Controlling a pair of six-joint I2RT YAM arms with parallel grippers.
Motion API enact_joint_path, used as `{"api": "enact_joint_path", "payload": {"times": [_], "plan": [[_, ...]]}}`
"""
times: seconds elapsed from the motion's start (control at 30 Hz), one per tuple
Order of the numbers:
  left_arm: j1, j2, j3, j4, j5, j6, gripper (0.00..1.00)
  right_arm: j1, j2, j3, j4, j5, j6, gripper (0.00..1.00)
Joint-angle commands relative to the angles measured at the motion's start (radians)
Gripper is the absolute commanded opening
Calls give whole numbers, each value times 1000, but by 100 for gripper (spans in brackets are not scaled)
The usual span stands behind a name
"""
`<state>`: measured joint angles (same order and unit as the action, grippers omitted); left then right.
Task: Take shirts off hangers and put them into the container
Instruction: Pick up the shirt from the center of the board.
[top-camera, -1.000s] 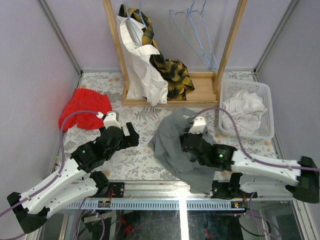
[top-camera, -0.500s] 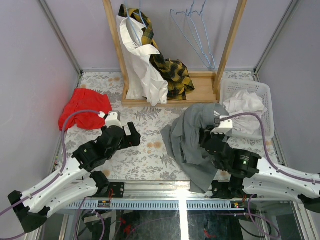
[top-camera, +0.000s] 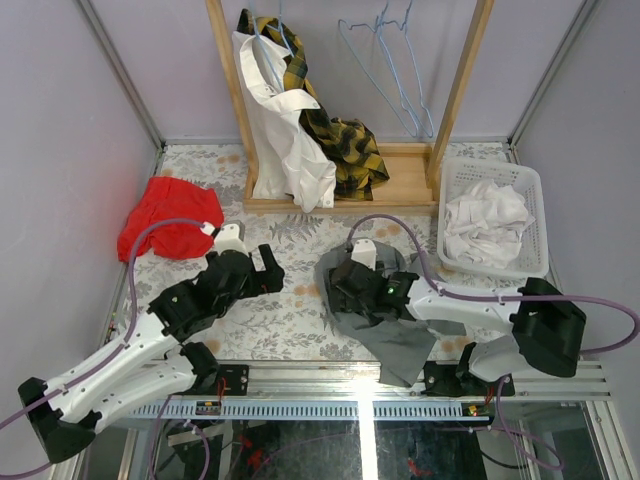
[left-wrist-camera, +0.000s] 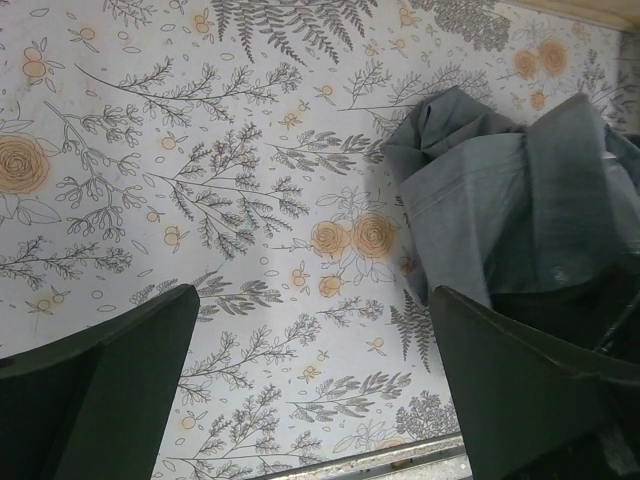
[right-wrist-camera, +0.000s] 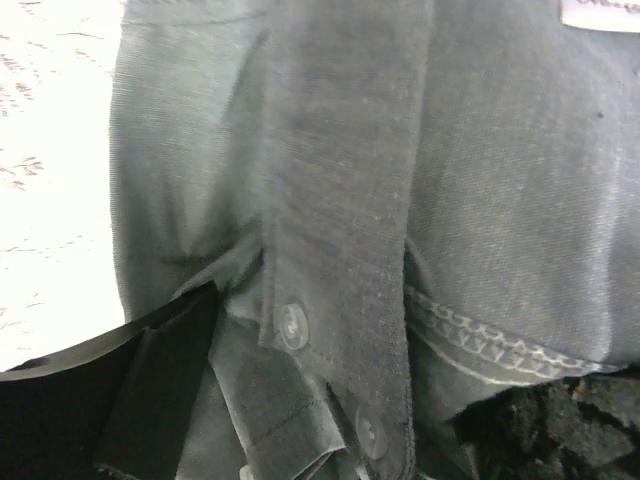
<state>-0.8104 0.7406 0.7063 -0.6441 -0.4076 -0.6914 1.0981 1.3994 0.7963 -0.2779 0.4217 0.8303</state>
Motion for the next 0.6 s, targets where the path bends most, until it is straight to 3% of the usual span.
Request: {"api": "enact_joint_path", "payload": {"times": [0.0, 0.07, 0.27, 0.5, 0.57], "plan": [[6, -36, 7, 27, -17, -2, 100, -5, 66, 124, 1, -122, -54, 95], [6, -39, 5, 25, -18, -2, 100, -5, 124, 166, -95, -94, -79, 100], [5, -34, 7, 26, -20, 0, 100, -6, 336, 247, -252, -35, -113, 99], [6, -29, 12, 23, -21, 10, 100, -21, 502, 230, -176, -76, -91, 100], [6, -29, 10, 19, -23, 13, 100, -23, 544, 203, -119, -136, -87, 87]]}}
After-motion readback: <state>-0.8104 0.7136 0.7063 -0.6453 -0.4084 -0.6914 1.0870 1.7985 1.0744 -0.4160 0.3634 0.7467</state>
